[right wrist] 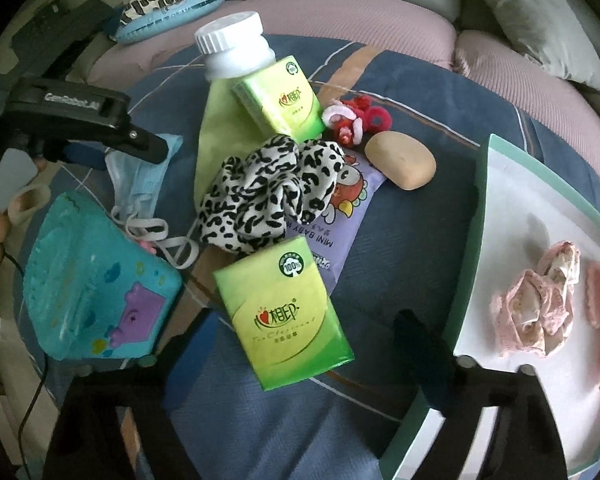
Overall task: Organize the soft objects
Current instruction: 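Grasp the blue face mask with the left gripper while the right gripper grasps the green tissue pack, then carry the face mask and tissue pack over the white tray with both grippers, then open the left gripper to drop the mask while the right gripper releases the tissue pack, then move both grippers back toward the remaining items beside the tray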
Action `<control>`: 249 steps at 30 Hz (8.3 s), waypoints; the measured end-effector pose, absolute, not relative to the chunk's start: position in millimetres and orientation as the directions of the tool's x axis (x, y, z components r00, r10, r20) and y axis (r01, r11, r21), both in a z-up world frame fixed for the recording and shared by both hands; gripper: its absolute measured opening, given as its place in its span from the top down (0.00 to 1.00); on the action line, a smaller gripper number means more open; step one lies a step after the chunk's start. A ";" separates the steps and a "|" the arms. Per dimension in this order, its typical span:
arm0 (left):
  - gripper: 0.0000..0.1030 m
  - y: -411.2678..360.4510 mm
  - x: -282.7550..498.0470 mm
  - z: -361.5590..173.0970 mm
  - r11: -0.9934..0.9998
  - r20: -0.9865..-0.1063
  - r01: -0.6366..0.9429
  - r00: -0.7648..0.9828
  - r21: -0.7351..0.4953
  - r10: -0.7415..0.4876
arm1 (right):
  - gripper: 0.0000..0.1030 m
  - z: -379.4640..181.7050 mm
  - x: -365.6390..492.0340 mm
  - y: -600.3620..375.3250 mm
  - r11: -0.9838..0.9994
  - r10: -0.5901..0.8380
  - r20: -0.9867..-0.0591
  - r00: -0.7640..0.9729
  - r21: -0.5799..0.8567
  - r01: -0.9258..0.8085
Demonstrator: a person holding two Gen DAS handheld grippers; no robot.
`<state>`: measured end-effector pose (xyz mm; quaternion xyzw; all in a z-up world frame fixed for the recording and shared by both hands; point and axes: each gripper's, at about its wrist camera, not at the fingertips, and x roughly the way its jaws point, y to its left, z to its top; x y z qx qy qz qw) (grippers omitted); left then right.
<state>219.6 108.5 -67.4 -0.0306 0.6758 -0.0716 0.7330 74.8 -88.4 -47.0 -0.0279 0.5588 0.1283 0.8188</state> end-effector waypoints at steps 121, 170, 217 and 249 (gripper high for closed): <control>0.67 -190.2 83.4 -54.2 0.852 -0.922 0.425 0.094 -0.305 -0.377 | 0.51 -43.8 4.9 -388.2 0.876 -0.093 -0.962 0.256 0.043 0.481; 0.04 -163.7 92.9 -7.1 0.924 -0.855 0.357 0.428 -0.136 -0.292 | 0.00 -0.1 7.2 -392.0 0.861 -0.154 -0.882 0.445 0.101 0.498; 0.04 68.0 102.6 59.9 0.988 -0.797 -0.149 0.602 -0.050 0.050 | 0.00 24.8 65.0 -219.2 0.990 0.053 -0.806 0.590 0.118 0.072; 0.04 121.2 162.9 8.8 0.989 -0.877 0.014 0.460 -0.147 -0.137 | 0.00 0.0 101.9 -130.1 0.971 0.239 -0.829 0.506 0.195 -0.140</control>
